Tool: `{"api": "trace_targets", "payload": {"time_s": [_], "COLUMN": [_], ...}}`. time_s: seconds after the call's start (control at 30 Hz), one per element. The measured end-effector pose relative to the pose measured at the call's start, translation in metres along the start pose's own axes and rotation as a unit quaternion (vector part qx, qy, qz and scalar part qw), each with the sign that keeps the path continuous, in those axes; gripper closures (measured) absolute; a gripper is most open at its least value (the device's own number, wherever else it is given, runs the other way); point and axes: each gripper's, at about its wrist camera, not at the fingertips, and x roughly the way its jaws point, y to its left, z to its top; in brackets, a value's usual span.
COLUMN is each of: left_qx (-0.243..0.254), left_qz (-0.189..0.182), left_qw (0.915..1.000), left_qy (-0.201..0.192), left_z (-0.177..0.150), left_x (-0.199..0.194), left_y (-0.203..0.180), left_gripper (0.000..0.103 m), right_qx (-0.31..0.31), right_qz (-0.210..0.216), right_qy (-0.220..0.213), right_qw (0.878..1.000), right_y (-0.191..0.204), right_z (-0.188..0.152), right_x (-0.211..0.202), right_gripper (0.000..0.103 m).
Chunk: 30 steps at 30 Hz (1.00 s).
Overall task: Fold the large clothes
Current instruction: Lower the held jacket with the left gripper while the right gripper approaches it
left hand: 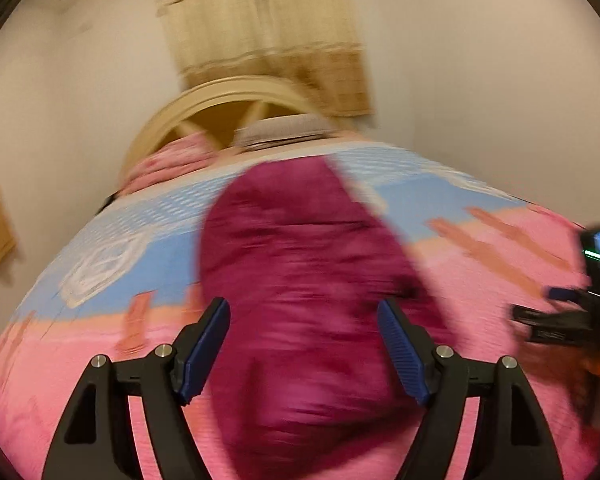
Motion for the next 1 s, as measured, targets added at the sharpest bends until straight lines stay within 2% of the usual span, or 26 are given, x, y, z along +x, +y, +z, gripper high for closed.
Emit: {"api": "trace_targets", "payload": {"time_s": [0.07,0.13,0.2,0.3,0.37,0.5,0.6,0.67,0.77,0.93,1.0], "left_qx": [-0.043,-0.089,-0.133,-0.172,-0.18,-0.171,-0.154,-0.149,-0.155,-0.167,-0.157], "left_qz": [0.037,0.059,0.097,0.115,0.113,0.086,0.083,0.079,0.065,0.051,0.044], "left_qw": [0.9983,0.9937,0.9843,0.9736,0.9719,0.9768,0.9797,0.9807,0.9814,0.98,0.9814], "left_qy": [0.017,0.033,0.063,0.097,0.102,0.095,0.098,0.099,0.093,0.095,0.101], "left_z": [0.004,0.005,0.004,0.004,0.006,0.017,0.02,0.02,0.02,0.025,0.028], "left_x": [0.021,0.043,0.074,0.105,0.114,0.122,0.132,0.133,0.135,0.151,0.163], "left_y": [0.03,0.059,0.086,0.104,0.105,0.09,0.081,0.076,0.08,0.092,0.091], "left_gripper": [0.026,0.026,0.026,0.026,0.026,0.026,0.026,0.026,0.026,0.026,0.026], "right_qx": [-0.005,-0.001,0.005,0.001,-0.005,-0.022,-0.038,-0.048,-0.039,-0.02,-0.017], "right_qz": [0.006,0.017,0.032,0.051,0.054,0.083,0.111,0.113,0.094,0.069,0.064], "right_qy": [-0.001,-0.009,-0.025,-0.042,-0.058,-0.085,-0.081,-0.073,-0.048,-0.017,-0.013], "right_qw": [1.0,1.0,0.999,0.998,0.997,0.993,0.99,0.99,0.994,0.997,0.998], "right_y": [0.009,0.019,0.033,0.062,0.085,0.137,0.173,0.195,0.2,0.179,0.171], "right_z": [0.006,0.016,0.033,0.062,0.082,0.116,0.128,0.129,0.121,0.107,0.105], "right_x": [-0.003,-0.008,-0.015,-0.025,-0.031,-0.047,-0.045,-0.033,-0.004,0.036,0.044], "right_gripper": [0.018,0.019,0.02,0.021,0.021,0.023,0.029,0.035,0.039,0.039,0.039]}}
